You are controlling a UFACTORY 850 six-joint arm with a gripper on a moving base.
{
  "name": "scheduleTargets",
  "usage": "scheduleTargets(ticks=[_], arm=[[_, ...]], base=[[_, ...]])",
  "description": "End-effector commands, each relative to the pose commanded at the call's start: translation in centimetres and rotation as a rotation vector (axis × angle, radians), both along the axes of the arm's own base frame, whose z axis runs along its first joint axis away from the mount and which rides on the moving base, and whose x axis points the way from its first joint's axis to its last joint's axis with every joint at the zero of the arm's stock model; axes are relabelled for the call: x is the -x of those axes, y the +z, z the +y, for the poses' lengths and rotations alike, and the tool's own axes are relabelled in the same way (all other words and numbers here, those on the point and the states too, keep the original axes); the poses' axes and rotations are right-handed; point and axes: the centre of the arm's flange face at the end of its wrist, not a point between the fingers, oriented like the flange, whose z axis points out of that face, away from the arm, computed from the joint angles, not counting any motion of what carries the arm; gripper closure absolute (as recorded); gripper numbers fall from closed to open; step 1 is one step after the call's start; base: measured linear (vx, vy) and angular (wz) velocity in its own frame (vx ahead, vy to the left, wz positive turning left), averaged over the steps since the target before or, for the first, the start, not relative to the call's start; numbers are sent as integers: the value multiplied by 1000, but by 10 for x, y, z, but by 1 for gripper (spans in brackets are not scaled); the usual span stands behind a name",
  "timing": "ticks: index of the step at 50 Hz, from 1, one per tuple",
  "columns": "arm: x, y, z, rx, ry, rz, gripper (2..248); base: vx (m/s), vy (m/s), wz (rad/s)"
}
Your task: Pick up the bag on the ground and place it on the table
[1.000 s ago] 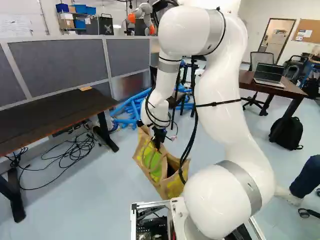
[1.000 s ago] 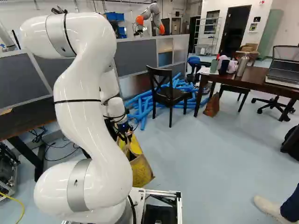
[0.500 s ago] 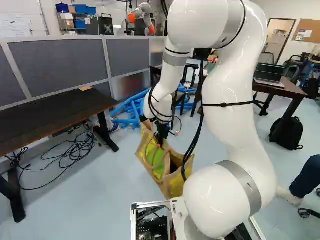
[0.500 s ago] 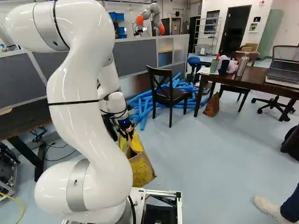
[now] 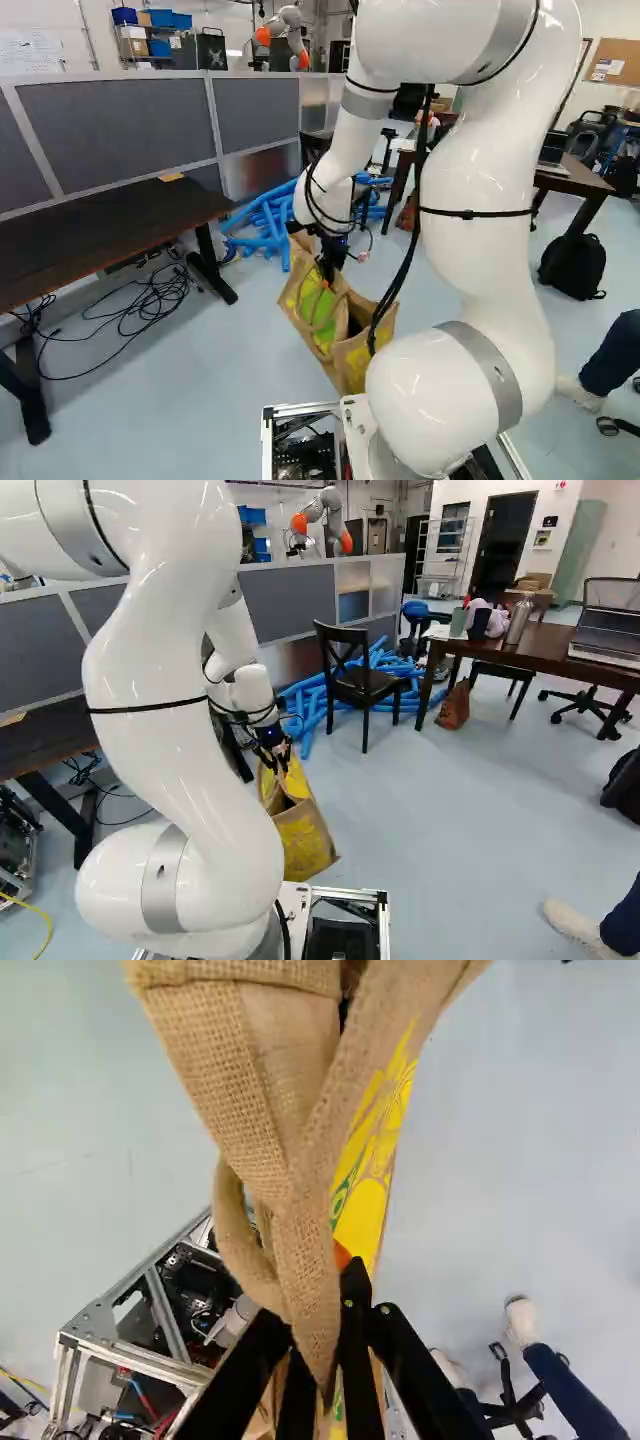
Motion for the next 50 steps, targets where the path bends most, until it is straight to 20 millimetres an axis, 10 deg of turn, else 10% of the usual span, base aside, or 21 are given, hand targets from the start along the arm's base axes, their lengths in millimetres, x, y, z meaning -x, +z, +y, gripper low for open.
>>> scheduleTargets(ticks=[50], arm=[[-8, 79, -27, 24, -71, 1, 226]], base=[[0, 0, 0]])
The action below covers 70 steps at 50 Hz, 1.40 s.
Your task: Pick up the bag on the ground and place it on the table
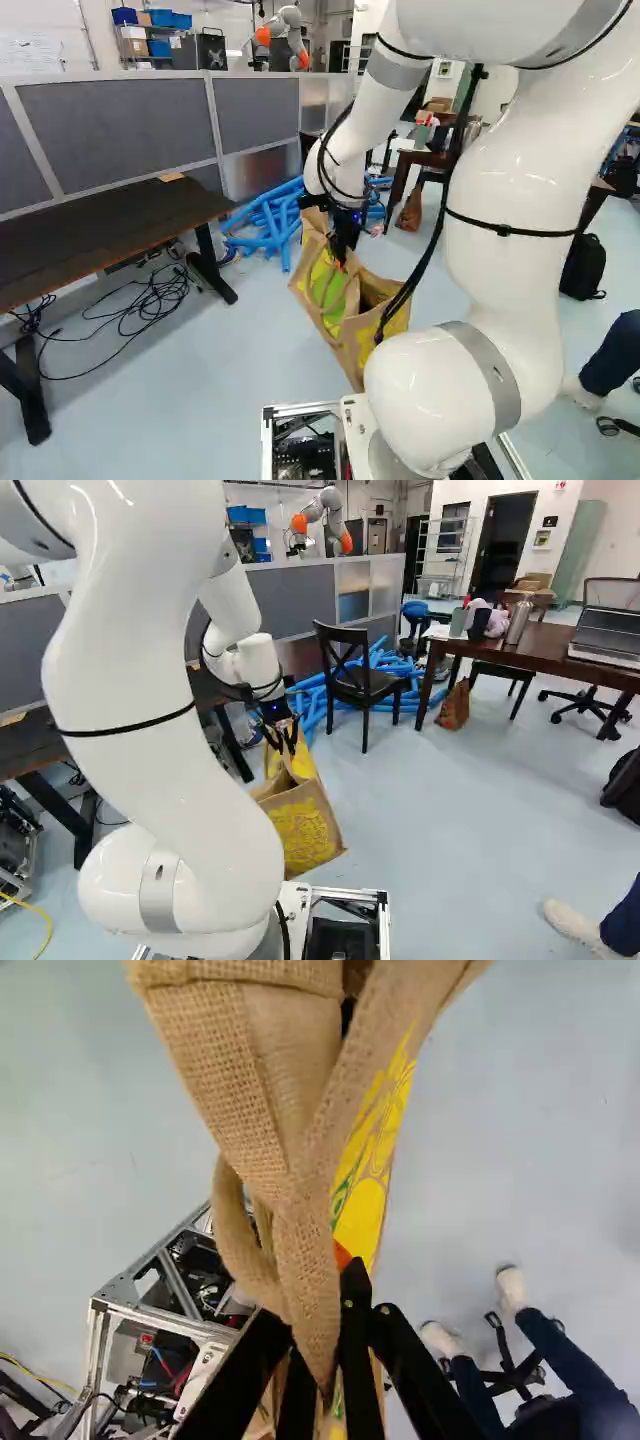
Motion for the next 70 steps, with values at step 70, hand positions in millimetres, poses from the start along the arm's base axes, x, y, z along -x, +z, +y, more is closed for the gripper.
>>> scheduleTargets(ticks=[70], arm=[[-7, 112, -12, 29, -45, 3, 226]], base=[[0, 0, 0]])
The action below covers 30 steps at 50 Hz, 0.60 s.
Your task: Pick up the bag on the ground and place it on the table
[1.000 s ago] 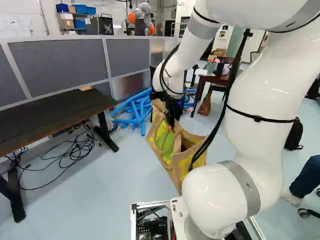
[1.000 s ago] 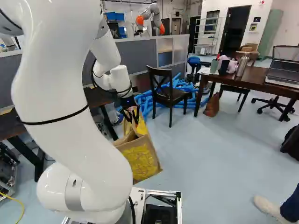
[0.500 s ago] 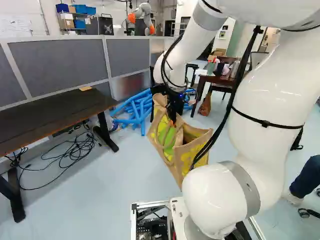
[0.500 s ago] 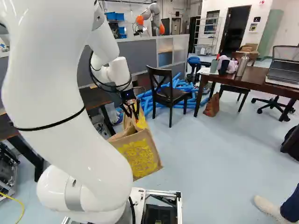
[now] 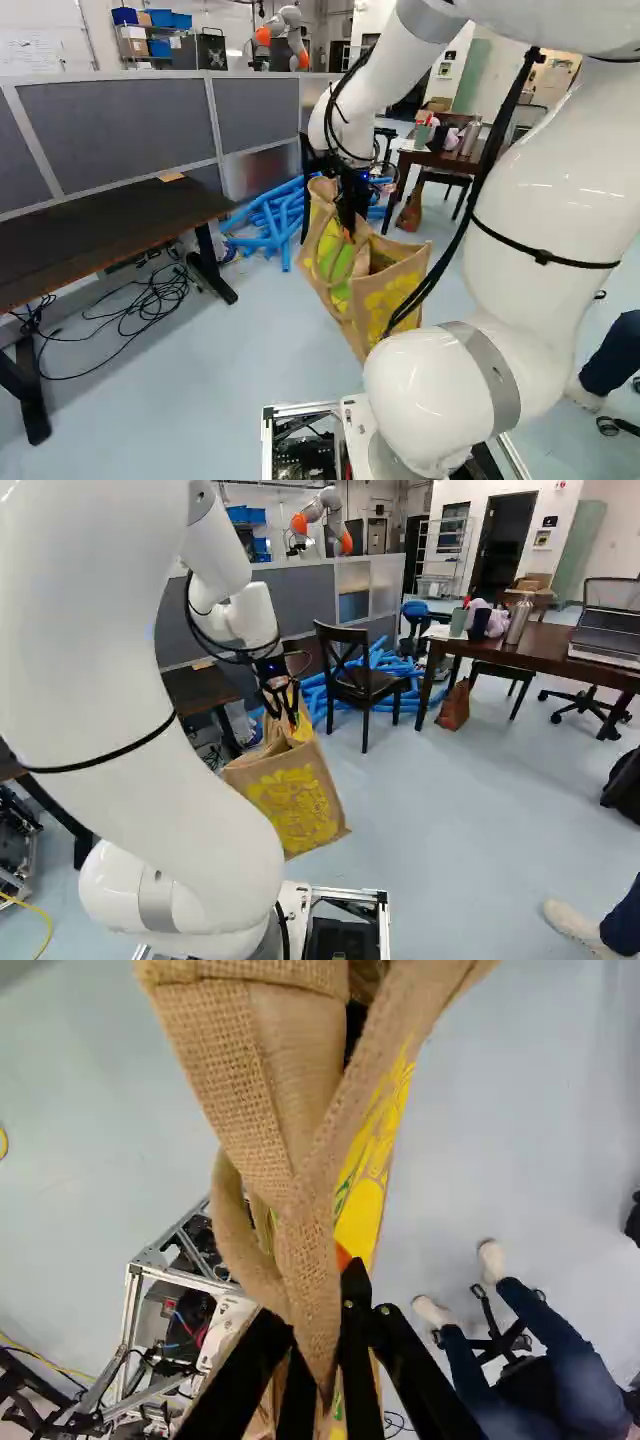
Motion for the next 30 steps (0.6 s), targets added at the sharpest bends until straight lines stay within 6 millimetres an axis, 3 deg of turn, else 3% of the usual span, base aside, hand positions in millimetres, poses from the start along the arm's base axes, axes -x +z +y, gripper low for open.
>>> scheduleTargets(ticks=[30], arm=[[3, 49, -4, 10, -19, 4, 226]], base=[[0, 0, 0]])
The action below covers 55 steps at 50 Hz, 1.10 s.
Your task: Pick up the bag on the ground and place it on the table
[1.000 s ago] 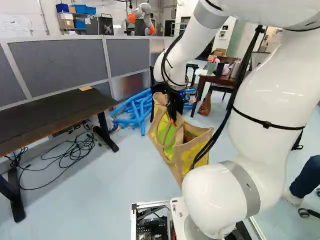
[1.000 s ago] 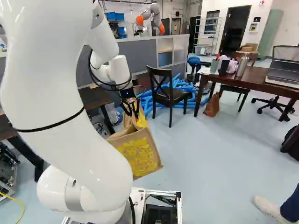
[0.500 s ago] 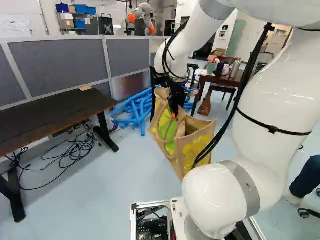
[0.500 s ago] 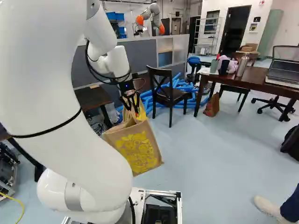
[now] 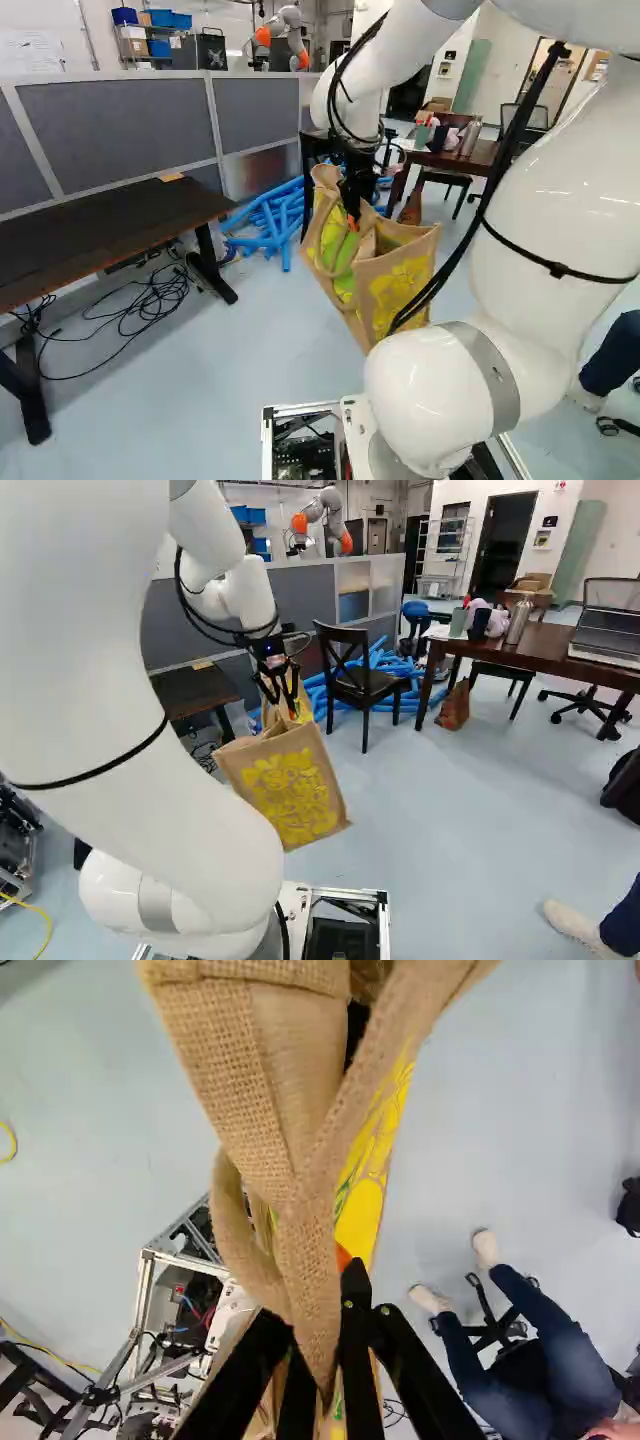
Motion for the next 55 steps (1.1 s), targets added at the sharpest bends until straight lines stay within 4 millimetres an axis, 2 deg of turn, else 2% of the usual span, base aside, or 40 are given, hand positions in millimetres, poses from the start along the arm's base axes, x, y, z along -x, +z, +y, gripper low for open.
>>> scheduleTargets(ticks=[55], arm=[[3, 89, -6, 12, -33, -14, 226]], base=[[0, 0, 0]])
